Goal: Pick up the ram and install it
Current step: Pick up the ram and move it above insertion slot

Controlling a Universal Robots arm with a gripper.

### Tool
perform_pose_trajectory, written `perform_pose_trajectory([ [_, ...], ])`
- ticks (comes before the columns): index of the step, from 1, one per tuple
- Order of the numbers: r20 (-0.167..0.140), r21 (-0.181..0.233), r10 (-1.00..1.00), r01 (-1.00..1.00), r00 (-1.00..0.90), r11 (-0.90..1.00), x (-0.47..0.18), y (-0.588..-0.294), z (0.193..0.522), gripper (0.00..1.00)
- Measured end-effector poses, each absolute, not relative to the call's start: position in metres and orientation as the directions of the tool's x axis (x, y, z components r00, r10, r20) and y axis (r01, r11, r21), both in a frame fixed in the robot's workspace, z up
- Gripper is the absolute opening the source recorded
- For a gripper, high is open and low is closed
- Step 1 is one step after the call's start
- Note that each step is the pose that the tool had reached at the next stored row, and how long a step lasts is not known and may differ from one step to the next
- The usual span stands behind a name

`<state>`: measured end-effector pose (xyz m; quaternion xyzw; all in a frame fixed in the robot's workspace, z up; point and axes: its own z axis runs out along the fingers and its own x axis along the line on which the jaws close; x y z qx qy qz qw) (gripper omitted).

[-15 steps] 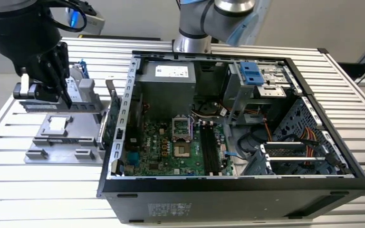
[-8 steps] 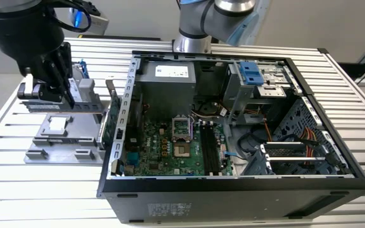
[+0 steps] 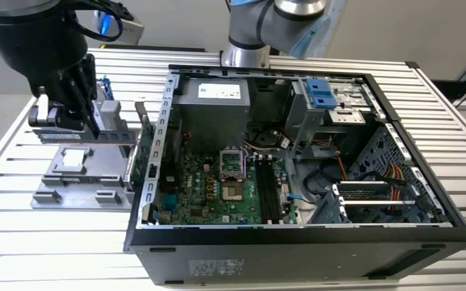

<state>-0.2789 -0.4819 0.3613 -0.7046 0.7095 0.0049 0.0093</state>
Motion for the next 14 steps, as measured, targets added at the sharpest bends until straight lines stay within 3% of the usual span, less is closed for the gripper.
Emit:
perform_pose_trajectory([
  [14,-0.02,-0.006,-1.0,-1.0,-0.007,0.007,-0.268,-0.482,0.361,0.0],
])
